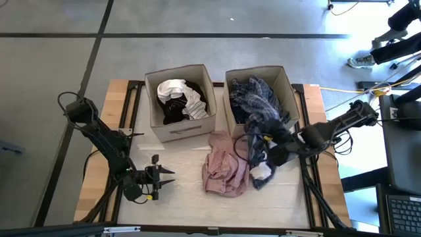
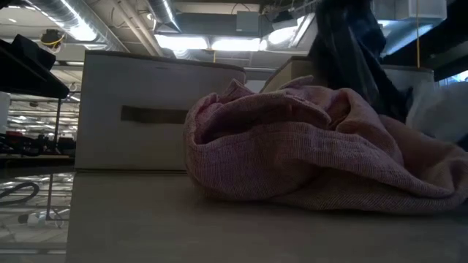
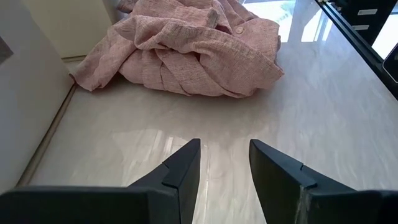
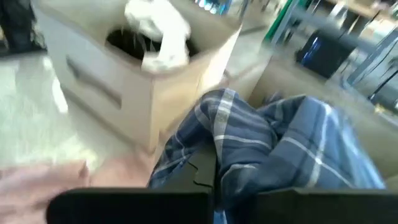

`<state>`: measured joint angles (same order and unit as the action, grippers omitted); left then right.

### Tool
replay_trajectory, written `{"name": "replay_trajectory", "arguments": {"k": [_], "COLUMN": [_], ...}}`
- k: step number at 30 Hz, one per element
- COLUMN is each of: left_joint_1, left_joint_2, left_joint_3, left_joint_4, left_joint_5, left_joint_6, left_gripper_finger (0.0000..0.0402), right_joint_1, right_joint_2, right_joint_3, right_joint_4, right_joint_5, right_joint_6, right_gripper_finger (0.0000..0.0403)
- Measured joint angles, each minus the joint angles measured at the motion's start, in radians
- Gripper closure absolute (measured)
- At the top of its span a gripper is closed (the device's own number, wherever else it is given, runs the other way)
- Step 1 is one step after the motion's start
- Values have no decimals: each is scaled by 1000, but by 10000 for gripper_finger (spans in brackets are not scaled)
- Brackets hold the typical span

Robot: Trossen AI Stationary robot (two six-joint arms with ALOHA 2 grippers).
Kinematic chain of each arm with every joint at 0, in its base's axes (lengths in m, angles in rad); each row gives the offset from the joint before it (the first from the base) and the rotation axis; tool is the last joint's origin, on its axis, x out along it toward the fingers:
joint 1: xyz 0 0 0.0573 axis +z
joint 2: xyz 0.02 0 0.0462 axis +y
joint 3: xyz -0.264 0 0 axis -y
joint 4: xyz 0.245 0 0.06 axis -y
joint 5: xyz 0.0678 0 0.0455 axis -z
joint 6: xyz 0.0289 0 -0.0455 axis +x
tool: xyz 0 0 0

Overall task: Sort clothes
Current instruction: Put the blue polo shirt into the right laundry organizer

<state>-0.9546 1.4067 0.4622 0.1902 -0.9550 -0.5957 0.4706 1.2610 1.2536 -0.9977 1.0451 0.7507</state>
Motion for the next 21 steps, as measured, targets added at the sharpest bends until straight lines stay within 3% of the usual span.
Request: {"name": "replay_trajectory", "arguments": {"k": [9, 15, 21], "left_joint_1": [0, 0, 0], "left_joint_2": [0, 0, 0], "left_joint_3": [0, 0, 0], "left_joint_4": [0, 0, 0], "left_joint_5": [0, 0, 0], "left_joint_6": [0, 0, 0], "left_gripper_finger": [274, 274, 274], "right_joint_1": [-29, -120, -225], "right_joint_2": [0, -1, -1], "right_joint_3": [183, 270, 331], "right_joint_4": [0, 39, 214], "right_joint_5": [198, 205, 205], "right_joint_6": [-249, -407, -681], "right_gripper_finger": [394, 392, 391]}}
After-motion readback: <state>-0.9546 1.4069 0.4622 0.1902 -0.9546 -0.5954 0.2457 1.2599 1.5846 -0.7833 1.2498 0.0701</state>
